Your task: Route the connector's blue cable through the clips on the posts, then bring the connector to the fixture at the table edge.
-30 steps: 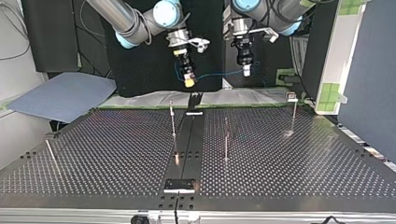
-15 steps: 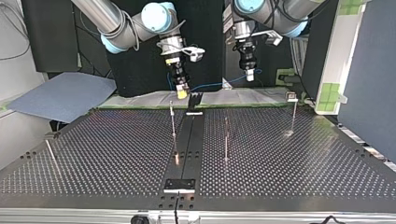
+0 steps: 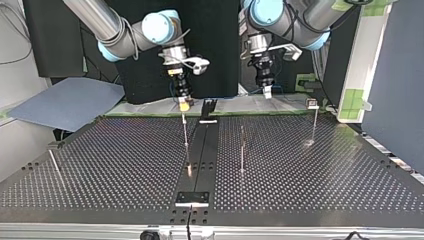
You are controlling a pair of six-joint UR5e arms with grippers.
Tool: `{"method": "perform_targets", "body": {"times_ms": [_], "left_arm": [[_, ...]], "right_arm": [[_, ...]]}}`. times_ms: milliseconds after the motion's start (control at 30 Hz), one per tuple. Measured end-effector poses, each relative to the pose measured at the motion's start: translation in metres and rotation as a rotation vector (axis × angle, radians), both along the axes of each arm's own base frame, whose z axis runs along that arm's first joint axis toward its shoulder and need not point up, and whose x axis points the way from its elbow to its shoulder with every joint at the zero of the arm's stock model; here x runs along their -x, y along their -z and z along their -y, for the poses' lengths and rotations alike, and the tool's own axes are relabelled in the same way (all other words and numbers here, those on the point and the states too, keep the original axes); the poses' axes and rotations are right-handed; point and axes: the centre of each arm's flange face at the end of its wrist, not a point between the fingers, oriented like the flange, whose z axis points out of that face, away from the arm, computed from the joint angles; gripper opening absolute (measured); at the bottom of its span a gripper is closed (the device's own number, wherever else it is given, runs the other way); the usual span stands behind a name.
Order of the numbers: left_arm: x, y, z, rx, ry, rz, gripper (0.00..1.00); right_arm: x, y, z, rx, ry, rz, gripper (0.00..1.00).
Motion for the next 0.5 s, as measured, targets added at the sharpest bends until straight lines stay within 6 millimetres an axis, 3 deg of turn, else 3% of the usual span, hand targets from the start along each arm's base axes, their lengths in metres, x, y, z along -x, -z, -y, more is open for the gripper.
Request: {"method": "perform_targets", "body": {"times_ms": [367,500], "left_arm": [[-0.030,-0.025,0.003,-0.001,-0.014,0.022,0.15],[-0.041,-0.033,0.001,0.003,-0.029,0.039,0.00]], "right_arm": [[0.023,-0.003,0.037,0.007,0.008,0.001,0.00],[0.032,-0.008,0.053,0.018,0.008,0.004,0.00]]}}
